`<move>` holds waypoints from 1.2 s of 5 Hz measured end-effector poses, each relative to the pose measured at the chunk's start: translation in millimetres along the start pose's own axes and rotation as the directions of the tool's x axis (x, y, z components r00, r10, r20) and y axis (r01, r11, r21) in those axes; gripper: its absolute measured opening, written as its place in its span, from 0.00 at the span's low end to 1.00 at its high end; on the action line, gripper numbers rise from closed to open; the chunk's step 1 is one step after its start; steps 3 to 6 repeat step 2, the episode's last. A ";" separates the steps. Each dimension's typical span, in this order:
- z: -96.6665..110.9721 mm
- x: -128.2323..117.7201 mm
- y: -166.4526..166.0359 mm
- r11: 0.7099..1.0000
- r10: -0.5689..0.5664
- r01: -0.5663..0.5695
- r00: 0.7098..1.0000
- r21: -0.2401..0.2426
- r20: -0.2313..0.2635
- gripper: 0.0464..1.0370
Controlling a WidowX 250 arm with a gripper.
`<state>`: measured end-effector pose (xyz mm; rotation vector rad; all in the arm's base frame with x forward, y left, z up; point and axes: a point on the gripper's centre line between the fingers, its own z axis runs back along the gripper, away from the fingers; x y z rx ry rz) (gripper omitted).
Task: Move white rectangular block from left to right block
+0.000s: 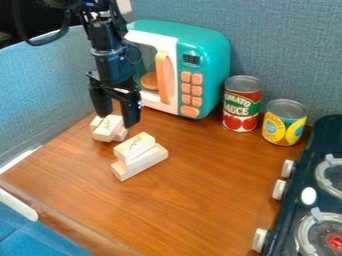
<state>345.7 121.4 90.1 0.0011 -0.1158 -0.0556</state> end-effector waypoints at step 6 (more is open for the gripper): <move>3.2 -4.6 18.8 0.960 0.280 -0.278 0.958 0.036 -0.064 0.96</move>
